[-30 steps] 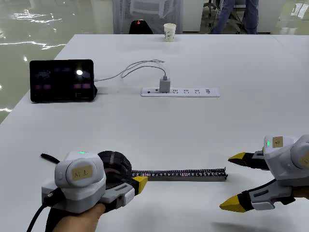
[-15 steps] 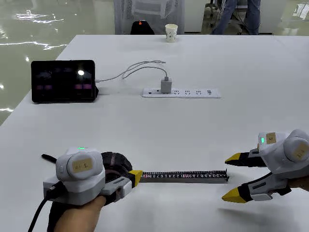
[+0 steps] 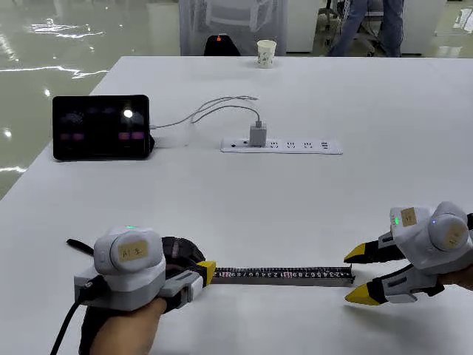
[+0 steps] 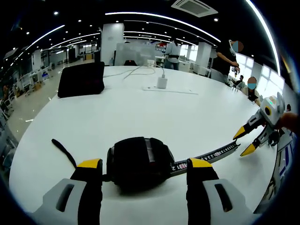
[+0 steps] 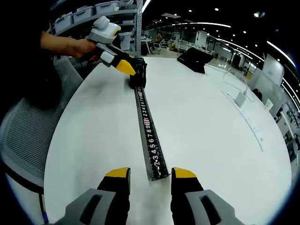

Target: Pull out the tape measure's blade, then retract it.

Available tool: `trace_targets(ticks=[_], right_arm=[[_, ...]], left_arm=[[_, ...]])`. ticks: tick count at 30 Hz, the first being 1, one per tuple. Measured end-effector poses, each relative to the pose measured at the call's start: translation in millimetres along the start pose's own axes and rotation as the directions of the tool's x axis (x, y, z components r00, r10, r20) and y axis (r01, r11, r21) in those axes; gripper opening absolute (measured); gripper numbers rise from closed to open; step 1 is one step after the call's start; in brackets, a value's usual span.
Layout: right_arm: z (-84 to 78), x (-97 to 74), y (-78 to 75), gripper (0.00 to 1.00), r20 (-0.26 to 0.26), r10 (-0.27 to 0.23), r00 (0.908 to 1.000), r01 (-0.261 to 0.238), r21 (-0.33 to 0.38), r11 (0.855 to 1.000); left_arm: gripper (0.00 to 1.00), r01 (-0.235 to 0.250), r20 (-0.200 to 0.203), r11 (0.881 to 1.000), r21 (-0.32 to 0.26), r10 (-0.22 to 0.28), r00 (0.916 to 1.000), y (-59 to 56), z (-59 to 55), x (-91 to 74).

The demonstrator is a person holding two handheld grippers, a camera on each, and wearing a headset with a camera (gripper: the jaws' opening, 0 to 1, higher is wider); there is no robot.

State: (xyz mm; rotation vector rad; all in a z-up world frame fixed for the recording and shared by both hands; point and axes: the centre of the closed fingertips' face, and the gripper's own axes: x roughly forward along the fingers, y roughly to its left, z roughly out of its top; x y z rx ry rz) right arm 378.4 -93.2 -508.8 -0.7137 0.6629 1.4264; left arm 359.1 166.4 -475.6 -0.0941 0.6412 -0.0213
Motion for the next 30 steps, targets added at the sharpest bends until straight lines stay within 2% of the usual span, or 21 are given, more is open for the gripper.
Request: trace_targets(ticks=[8, 15, 30], right_arm=[[-9.2, 5.3, -7.6, 0.23, -0.022, 0.018, 0.9996, -0.019, -0.036, 0.999], [-7.3, 8.6, -11.5, 0.17, -0.017, 0.024, 0.9996, -0.025, -0.051, 0.998], [-8.2, 8.3, -13.7, 0.12, 0.041, 0.027, 0.9988, -0.029, 0.037, 0.999]], left_arm=[[0.65, -0.003, -0.020, 1.000, -0.011, 0.003, 0.9998, 1.7, -3.0, 5.3], [0.62, -0.002, -0.032, 1.000, -0.014, 0.002, 0.9995, 1.6, -5.5, 7.4], [0.59, -0.012, -0.049, 1.000, -0.025, 0.010, 0.9987, 6.2, -8.2, 12.3]])
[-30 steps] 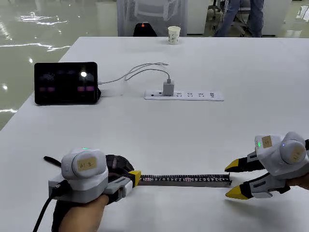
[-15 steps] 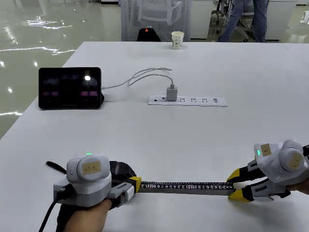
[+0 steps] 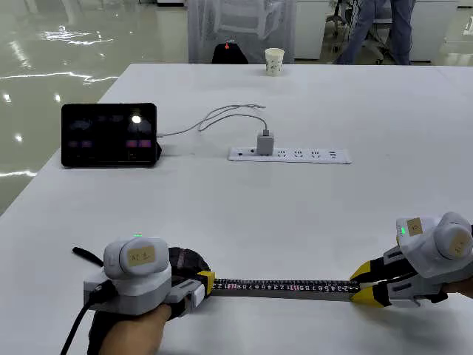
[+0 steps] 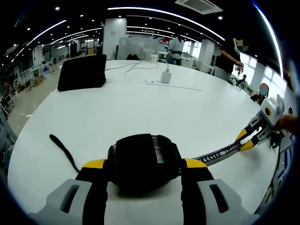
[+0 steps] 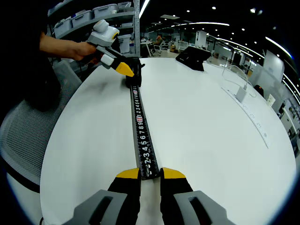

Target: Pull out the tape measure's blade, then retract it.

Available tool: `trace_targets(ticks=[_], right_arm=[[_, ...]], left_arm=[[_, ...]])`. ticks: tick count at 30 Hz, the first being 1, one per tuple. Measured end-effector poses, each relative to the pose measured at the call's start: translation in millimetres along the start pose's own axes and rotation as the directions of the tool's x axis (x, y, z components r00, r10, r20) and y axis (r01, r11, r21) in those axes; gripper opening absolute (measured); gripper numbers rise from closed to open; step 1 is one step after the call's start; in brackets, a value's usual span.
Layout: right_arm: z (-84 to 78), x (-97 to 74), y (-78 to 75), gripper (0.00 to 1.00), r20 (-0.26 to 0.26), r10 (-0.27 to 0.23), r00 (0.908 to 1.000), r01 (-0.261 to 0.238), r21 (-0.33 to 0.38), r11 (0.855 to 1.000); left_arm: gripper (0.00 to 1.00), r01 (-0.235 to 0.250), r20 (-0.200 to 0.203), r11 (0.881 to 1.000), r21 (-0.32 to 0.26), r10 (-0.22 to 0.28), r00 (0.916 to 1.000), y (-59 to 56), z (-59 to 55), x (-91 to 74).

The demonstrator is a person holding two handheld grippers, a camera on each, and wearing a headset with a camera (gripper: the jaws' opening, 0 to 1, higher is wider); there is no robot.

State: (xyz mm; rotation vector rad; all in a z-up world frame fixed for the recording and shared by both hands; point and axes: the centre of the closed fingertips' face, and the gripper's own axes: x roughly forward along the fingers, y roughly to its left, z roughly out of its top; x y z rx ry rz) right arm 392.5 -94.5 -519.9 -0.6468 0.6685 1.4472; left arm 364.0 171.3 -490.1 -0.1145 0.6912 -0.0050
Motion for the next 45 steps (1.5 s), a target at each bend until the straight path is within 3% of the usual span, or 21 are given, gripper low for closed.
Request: trace_targets(ticks=[11, 26, 45], right_arm=[[0.9, 0.2, 0.9, 0.11, 0.001, -0.001, 1.0000, 0.001, 0.001, 1.000], [0.9, 0.5, 2.3, 0.10, -0.006, -0.005, 1.0000, 0.005, -0.002, 1.000], [0.4, -0.4, 3.2, 0.10, -0.008, -0.005, 1.0000, 0.005, -0.004, 1.000]], left_arm=[[0.60, -0.020, -0.005, 1.000, -0.015, 0.020, 0.9998, 0.1, 0.1, 1.4], [0.62, -0.055, -0.011, 0.995, -0.080, 0.054, 0.9985, 2.0, 1.1, 5.5], [0.57, -0.065, -0.027, 0.997, -0.046, 0.064, 0.9976, 3.2, -0.1, 4.4]])
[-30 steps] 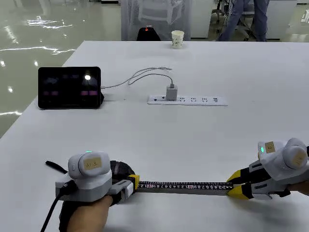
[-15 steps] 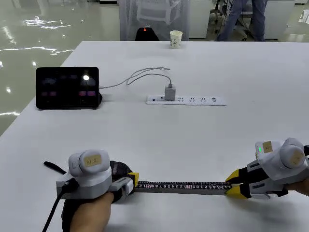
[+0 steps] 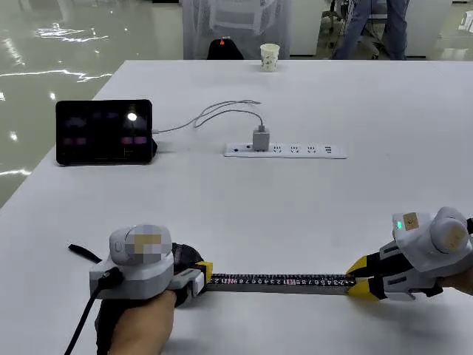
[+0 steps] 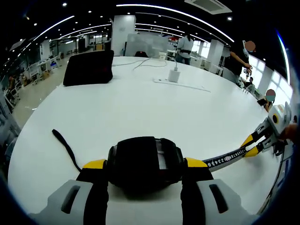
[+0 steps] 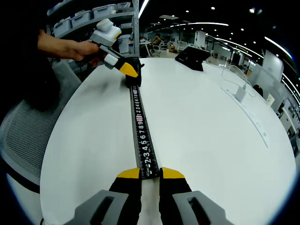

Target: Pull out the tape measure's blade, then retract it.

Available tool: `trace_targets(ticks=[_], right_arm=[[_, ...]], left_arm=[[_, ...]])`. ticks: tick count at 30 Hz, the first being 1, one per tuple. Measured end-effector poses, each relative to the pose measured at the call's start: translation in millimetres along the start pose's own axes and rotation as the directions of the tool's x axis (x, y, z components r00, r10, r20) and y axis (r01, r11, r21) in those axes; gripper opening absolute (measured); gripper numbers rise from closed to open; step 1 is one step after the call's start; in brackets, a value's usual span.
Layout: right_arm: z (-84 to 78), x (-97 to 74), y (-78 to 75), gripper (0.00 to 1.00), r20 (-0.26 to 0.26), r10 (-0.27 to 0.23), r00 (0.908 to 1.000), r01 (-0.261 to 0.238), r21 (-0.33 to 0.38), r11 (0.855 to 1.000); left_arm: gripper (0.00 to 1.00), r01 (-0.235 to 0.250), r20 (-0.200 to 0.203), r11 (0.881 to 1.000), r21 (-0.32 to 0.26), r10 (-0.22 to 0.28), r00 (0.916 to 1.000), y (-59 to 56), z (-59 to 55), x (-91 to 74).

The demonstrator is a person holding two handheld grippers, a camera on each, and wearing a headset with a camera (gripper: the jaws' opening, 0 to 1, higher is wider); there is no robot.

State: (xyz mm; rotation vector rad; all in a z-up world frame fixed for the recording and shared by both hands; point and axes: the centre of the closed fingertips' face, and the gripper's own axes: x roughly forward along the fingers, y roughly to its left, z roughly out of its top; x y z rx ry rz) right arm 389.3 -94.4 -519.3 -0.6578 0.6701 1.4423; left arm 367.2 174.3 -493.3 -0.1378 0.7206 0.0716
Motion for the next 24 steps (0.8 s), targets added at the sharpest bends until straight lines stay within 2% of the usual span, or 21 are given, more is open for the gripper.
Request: trace_targets(ticks=[24], right_arm=[[-0.3, -0.3, -0.5, 0.10, -0.006, -0.003, 1.0000, 0.003, -0.005, 1.000]], left_arm=[[0.56, 0.010, 0.000, 1.000, -0.004, -0.010, 0.9999, 0.1, -0.2, -0.3]])
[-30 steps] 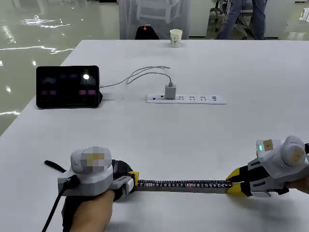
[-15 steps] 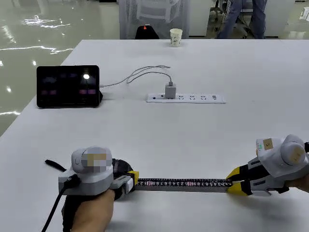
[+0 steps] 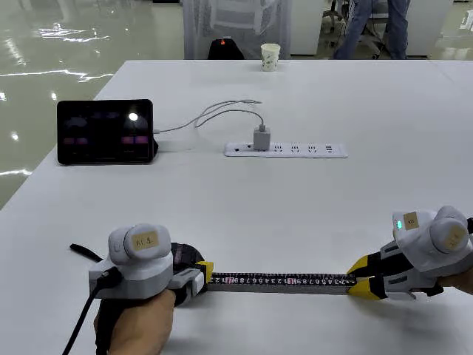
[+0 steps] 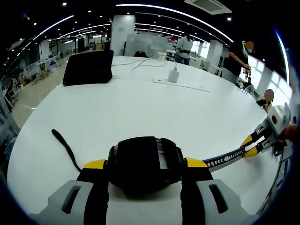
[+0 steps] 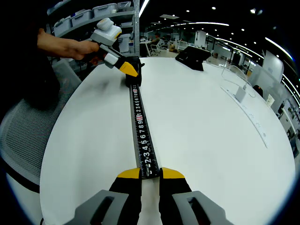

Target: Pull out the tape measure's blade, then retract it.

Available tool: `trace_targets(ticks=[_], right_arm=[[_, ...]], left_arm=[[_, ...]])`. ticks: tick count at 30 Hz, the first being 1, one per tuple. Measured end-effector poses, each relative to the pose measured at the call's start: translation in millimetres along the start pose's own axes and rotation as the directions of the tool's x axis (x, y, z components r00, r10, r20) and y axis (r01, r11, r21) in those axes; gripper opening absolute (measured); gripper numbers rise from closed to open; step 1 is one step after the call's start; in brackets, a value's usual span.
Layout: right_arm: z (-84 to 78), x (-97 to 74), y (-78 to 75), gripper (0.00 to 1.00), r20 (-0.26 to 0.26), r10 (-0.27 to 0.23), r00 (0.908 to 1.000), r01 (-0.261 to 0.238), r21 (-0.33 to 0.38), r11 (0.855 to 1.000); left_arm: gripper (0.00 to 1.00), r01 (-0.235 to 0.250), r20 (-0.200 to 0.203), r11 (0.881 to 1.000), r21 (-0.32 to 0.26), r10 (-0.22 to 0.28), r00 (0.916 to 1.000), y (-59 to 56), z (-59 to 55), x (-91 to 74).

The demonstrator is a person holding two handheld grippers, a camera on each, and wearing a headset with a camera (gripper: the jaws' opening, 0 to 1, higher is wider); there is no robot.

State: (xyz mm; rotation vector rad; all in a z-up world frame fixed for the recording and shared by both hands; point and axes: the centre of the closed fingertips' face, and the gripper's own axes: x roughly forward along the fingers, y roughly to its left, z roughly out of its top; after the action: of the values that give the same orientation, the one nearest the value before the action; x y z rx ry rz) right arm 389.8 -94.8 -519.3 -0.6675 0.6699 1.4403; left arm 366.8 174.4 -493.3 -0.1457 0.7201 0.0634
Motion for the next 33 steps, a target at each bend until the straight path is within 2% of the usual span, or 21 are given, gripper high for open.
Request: trace_targets(ticks=[16, 33], right_arm=[[0.0, 0.5, 0.1, 0.10, -0.006, 0.001, 1.0000, -0.002, -0.008, 1.000], [9.1, 7.9, 2.1, 0.10, -0.004, 0.013, 0.9999, -0.013, -0.022, 1.000]], left_arm=[[0.56, 0.010, 0.000, 1.000, -0.014, -0.010, 1.0000, 0.2, -0.1, 0.1], [0.56, 0.017, -0.003, 1.000, -0.024, -0.017, 0.9998, 1.0, 0.0, 0.0]])
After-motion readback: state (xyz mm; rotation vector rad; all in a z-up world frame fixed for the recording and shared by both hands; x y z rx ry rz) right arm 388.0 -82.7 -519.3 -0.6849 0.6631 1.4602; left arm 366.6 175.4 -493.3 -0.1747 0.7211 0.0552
